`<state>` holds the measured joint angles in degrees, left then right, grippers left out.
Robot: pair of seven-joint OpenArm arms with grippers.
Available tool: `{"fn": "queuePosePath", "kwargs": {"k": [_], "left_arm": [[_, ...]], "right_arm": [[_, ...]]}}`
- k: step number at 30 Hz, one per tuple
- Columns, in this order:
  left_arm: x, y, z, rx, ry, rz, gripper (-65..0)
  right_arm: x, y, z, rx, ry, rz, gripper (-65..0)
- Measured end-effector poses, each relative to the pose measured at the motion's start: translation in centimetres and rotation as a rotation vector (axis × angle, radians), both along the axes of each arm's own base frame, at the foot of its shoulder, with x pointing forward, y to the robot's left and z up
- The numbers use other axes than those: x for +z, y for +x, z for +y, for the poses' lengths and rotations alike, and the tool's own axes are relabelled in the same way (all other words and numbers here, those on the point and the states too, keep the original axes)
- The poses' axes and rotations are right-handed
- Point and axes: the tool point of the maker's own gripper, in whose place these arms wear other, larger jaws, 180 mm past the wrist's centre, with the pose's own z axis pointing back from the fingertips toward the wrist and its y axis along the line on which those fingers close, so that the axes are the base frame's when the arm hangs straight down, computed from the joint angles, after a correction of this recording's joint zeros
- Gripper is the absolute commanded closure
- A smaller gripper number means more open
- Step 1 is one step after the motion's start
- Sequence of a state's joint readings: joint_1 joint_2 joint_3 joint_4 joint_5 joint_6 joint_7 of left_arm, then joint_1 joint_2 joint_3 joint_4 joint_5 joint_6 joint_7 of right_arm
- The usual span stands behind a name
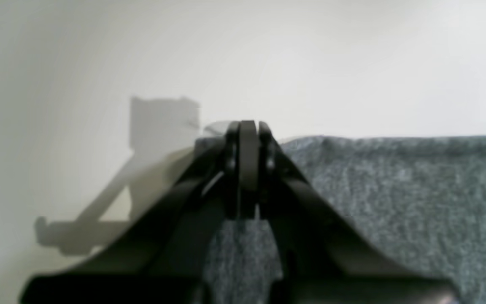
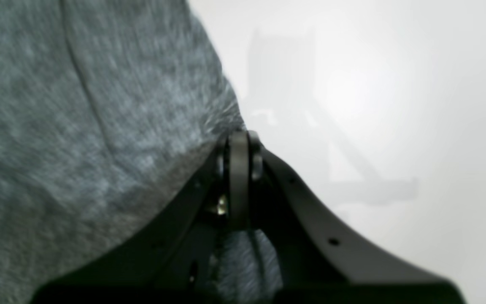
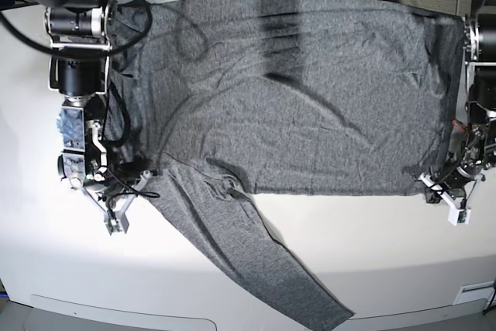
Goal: Fold the T-shirt properly
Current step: 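Close the right gripper on the shirt edge while the left holds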
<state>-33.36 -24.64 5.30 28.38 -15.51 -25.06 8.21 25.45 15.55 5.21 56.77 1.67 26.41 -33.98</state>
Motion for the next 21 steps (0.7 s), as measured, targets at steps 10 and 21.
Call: {"fn": "queuePosePath", "kwargs": {"k": [10,21], "left_arm": [[0.1,-0.4,-0.5,-0.041,0.032,0.097,0.0],[1.5,0.2,0.2,-0.056,0.070,-0.033,-22.0]], "right_arm": [[0.5,-0.3,0.0,0.005,-0.014,0.004,0.0],[-0.3,-1.1,0.8,0.048,0.000,0.019,0.0]]}}
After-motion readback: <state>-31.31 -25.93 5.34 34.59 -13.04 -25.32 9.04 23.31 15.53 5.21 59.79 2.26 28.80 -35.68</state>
